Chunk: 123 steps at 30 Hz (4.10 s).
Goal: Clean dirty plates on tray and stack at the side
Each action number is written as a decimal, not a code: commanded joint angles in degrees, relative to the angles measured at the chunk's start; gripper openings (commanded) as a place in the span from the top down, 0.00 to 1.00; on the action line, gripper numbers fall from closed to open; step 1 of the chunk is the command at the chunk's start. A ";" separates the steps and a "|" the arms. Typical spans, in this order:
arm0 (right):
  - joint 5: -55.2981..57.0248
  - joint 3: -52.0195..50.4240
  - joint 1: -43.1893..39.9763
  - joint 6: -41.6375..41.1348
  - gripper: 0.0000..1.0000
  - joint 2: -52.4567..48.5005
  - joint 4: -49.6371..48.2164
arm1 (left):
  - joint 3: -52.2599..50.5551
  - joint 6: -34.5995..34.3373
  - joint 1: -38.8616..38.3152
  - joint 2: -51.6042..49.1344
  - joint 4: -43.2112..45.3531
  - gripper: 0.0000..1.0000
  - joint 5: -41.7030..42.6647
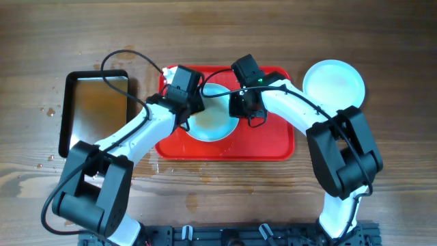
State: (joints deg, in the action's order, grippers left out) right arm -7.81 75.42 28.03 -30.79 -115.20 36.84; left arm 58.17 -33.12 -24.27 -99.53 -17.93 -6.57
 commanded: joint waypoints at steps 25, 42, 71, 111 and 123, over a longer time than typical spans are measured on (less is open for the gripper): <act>3.52 -0.07 -0.22 0.81 0.96 -1.70 0.31 | 1.60 2.91 -0.22 0.35 -10.54 0.96 -28.04; 3.52 -0.07 -0.22 0.76 0.96 -1.70 0.37 | 1.57 -2.32 -0.37 -6.32 1.05 0.96 7.65; 3.54 -0.07 -0.24 0.74 0.96 -1.70 0.46 | 5.51 4.61 -0.37 -1.57 -16.65 0.96 -34.45; 3.52 -0.07 -0.24 0.81 0.96 -1.70 0.46 | 5.51 10.58 -1.73 -4.11 -12.59 0.96 -28.46; 3.52 -0.07 -0.24 0.83 0.96 -1.70 0.35 | 5.49 1.88 -2.25 -1.25 -8.92 0.96 7.32</act>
State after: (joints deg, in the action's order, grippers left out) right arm -7.22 75.81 28.18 -30.37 -115.31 36.77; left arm 63.96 -24.56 -26.20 -98.02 -28.82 -13.19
